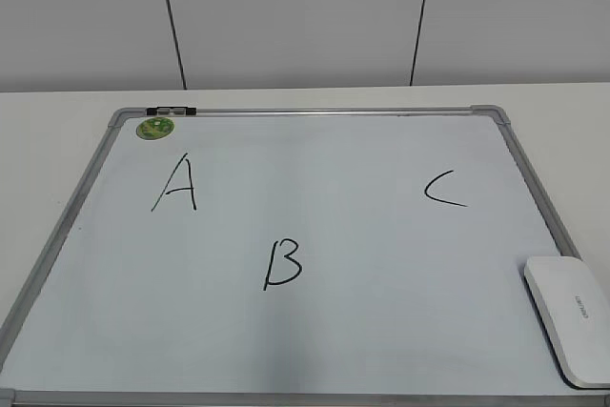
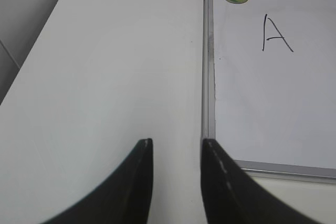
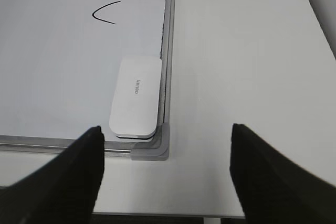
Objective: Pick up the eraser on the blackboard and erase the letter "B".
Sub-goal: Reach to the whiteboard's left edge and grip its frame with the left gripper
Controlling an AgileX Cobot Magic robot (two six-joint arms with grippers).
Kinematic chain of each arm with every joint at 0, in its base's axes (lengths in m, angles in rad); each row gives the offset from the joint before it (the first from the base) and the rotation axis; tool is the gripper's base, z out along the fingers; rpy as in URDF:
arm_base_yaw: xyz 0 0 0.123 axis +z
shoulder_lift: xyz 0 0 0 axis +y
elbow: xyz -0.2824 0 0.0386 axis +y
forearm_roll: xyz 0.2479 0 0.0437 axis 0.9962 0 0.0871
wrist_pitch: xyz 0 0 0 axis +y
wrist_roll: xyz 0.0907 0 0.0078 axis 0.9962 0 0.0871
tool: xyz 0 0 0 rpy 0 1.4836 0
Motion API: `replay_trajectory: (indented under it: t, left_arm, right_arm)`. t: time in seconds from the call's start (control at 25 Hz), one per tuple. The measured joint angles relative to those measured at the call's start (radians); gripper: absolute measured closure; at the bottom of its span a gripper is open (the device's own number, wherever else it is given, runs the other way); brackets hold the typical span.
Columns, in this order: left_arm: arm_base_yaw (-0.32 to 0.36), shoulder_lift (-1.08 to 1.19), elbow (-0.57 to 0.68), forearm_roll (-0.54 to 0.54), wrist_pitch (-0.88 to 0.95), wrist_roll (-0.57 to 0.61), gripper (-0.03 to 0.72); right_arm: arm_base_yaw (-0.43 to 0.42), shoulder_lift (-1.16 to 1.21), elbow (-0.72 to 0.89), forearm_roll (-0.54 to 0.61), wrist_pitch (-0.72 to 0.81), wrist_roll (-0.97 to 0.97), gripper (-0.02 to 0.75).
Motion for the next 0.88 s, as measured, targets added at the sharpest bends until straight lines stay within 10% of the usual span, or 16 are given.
replay_trajectory:
  t: [0.88]
  left_arm:
    - [0.000, 0.000, 0.000, 0.015, 0.000, 0.000, 0.448]
  right_arm:
    - [0.000, 0.000, 0.000, 0.000, 0.000, 0.000, 0.183]
